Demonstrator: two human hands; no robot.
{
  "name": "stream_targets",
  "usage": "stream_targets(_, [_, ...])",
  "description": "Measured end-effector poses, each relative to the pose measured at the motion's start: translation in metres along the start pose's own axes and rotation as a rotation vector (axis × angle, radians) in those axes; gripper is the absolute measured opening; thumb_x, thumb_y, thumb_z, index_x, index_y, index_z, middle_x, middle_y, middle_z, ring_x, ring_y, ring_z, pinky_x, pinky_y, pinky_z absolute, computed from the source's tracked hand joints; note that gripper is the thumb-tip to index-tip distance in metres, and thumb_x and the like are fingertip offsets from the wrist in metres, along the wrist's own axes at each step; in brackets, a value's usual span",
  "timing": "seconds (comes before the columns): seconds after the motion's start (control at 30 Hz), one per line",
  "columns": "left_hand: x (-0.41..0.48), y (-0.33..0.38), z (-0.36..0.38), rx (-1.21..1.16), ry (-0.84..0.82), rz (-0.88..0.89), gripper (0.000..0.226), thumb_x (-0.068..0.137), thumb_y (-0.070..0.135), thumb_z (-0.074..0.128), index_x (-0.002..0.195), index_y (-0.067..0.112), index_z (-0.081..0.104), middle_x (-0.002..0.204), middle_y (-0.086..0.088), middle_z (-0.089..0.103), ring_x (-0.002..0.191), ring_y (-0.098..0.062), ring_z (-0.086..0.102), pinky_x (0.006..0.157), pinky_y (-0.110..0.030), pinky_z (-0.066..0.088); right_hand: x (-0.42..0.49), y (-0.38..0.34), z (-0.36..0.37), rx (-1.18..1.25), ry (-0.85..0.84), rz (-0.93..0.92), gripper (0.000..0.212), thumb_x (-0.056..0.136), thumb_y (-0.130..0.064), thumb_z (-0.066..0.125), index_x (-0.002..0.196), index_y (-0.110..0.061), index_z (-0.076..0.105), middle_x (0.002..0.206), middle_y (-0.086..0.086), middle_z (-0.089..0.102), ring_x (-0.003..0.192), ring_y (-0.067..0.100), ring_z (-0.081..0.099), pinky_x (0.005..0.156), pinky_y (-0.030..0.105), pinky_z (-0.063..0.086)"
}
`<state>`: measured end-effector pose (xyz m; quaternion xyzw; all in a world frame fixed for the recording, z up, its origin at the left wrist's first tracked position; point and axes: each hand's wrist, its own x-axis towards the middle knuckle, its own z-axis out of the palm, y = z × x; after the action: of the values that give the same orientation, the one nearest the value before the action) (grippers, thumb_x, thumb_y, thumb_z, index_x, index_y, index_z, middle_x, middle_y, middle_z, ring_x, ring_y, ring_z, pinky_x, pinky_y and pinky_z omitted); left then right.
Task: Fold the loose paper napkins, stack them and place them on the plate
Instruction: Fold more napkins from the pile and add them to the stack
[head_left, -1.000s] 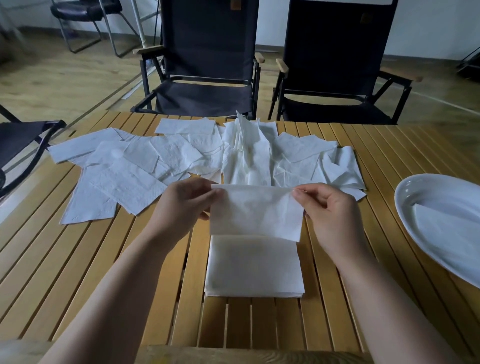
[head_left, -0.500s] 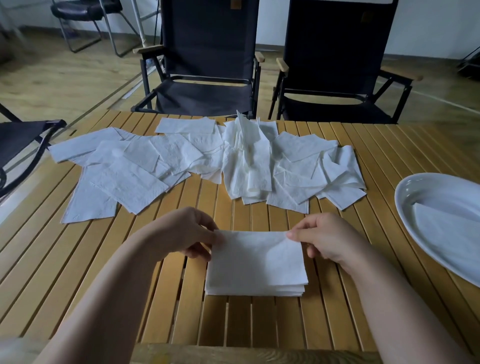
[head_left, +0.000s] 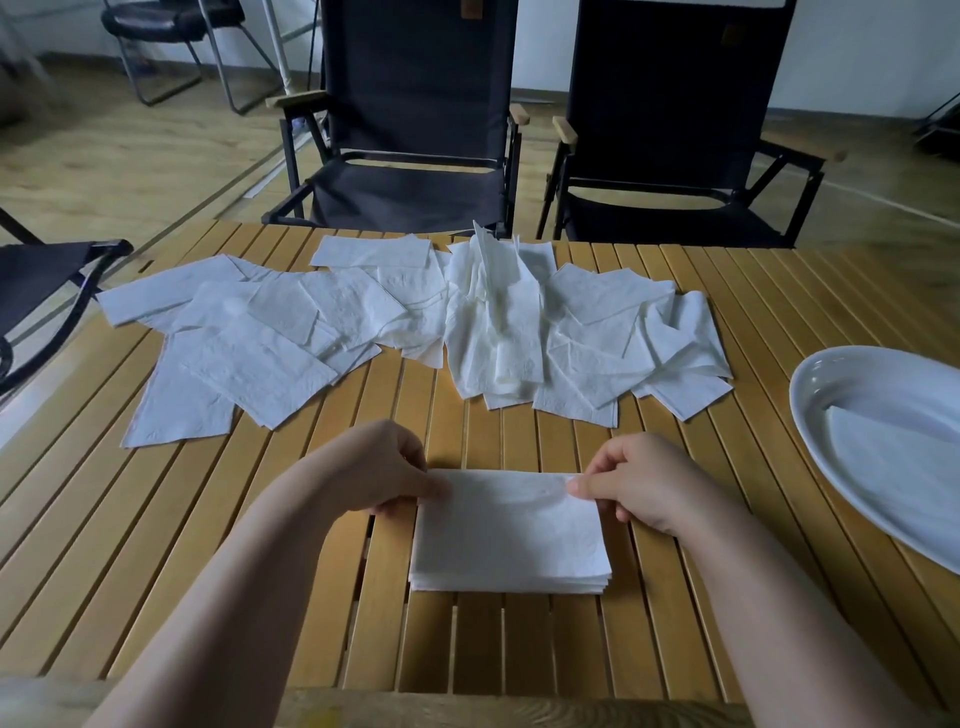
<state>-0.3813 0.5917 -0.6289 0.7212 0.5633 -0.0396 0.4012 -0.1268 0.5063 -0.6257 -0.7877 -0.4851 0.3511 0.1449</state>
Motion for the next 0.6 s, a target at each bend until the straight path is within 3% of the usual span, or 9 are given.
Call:
stream_targets(0.1, [0.003,0.0,0.001,0.06,0.048,0.028,0.027,0.079,0.041,0.079,0.082,0.02,0.063,0.073,0.002,0.064,0.061,-0.011,0.056,0.055,-0.021,0.046,0.003,0.002,0.002,-0.017,0.031,-0.035,0.022,0.079,-0.036,0.081,0.079,-0.019,0.068,0.072,-0.004,0.069,0.064,0.012,0.061,0.064,0.029,0.051])
stream_targets(0.2, [0.004,0.009,0.005,0.057,0.171,0.143,0.031,0.078,0.044,0.078,0.093,0.027,0.058,0.088,0.009,0.06,0.074,-0.008,0.054,0.059,-0.018,0.042,0.006,0.006,0.004,0.054,0.212,-0.129,0.016,0.082,-0.034,0.079,0.082,-0.024,0.067,0.076,-0.009,0.064,0.073,0.01,0.061,0.061,0.024,0.046])
stream_targets(0.27, [0.009,0.019,0.011,0.05,0.281,0.264,0.037,0.08,0.051,0.074,0.109,0.034,0.059,0.105,0.016,0.06,0.092,-0.007,0.056,0.073,-0.025,0.047,0.01,0.012,0.002,0.102,0.386,-0.196,0.008,0.087,-0.029,0.075,0.089,-0.025,0.069,0.082,-0.013,0.064,0.079,0.007,0.061,0.062,0.021,0.044])
stream_targets(0.33, [0.017,0.031,0.021,0.136,0.352,0.355,0.046,0.083,0.058,0.065,0.124,0.04,0.056,0.13,0.02,0.053,0.119,-0.011,0.047,0.096,-0.037,0.04,0.016,0.022,0.001,0.057,0.466,-0.255,0.011,0.089,-0.023,0.072,0.099,-0.026,0.07,0.091,-0.017,0.063,0.088,0.008,0.059,0.068,0.021,0.044])
stream_targets(0.43, [0.028,0.05,0.04,0.287,0.331,0.445,0.048,0.093,0.059,0.05,0.139,0.043,0.047,0.155,0.022,0.032,0.143,-0.013,0.022,0.106,-0.045,0.024,0.025,0.036,0.001,-0.044,0.437,-0.293,0.023,0.091,-0.02,0.07,0.113,-0.025,0.072,0.123,-0.012,0.064,0.119,0.014,0.052,0.093,0.025,0.042])
stream_targets(0.6, [0.047,0.061,0.065,0.318,0.306,0.498,0.037,0.1,0.046,0.043,0.137,0.045,0.049,0.155,0.03,0.027,0.146,-0.012,0.018,0.107,-0.044,0.019,0.027,0.04,-0.002,-0.087,0.342,-0.293,0.028,0.094,-0.026,0.065,0.122,-0.03,0.071,0.143,-0.017,0.052,0.137,0.01,0.037,0.115,0.039,0.034])
